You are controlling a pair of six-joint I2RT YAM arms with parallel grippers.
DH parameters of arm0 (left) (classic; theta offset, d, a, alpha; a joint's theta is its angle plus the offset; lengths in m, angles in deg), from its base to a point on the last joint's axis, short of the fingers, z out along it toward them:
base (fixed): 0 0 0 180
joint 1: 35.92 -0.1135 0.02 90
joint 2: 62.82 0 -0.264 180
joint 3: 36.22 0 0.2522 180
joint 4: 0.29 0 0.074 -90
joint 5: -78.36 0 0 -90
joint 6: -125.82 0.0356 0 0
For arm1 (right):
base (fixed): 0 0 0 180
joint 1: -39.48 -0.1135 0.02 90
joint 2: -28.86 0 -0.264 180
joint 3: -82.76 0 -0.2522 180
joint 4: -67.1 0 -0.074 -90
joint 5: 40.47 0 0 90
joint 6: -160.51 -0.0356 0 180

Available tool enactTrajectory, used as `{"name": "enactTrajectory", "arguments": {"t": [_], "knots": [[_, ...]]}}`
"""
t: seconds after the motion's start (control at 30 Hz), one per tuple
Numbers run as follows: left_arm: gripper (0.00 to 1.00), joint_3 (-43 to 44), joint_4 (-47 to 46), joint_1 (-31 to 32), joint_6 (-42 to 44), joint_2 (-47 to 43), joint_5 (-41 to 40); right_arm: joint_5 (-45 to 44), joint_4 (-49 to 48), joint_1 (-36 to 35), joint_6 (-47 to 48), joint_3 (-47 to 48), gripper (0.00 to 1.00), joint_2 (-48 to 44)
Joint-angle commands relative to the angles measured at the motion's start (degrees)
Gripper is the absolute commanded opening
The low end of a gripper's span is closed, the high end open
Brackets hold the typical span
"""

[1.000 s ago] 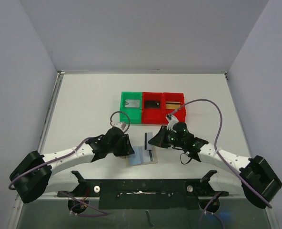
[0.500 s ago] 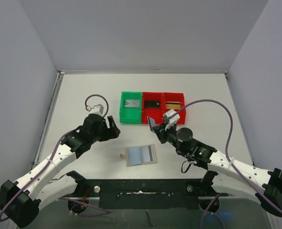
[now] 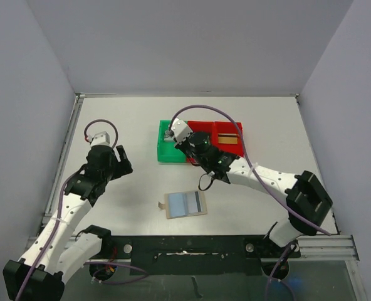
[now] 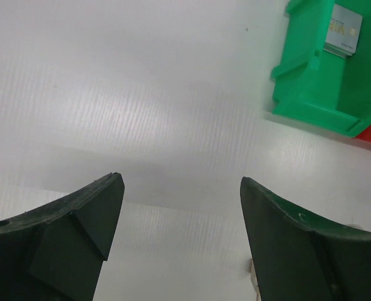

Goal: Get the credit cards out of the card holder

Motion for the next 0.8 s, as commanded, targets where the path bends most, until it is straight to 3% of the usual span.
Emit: {"name": "enactTrajectory", "arguments": {"t": [0.0, 0.43, 0.77], "knots": [[0.75, -0.55, -4.07, -0.62, 2.64, -3.79, -3.76, 3.94, 1.5, 2.8, 6.67, 8.8, 0.0, 7.02], [0.75, -0.72, -5.66, -2.05, 3.91, -4.12, -1.39, 4.59, 5.43, 6.02, 15.29, 30.16, 0.0, 31.07], [0.75, -1.57, -6.46, -2.3, 4.05, -8.04, -2.22, -2.76, 6.57, 5.92, 25.17, 36.3, 0.02, 38.94]]}}
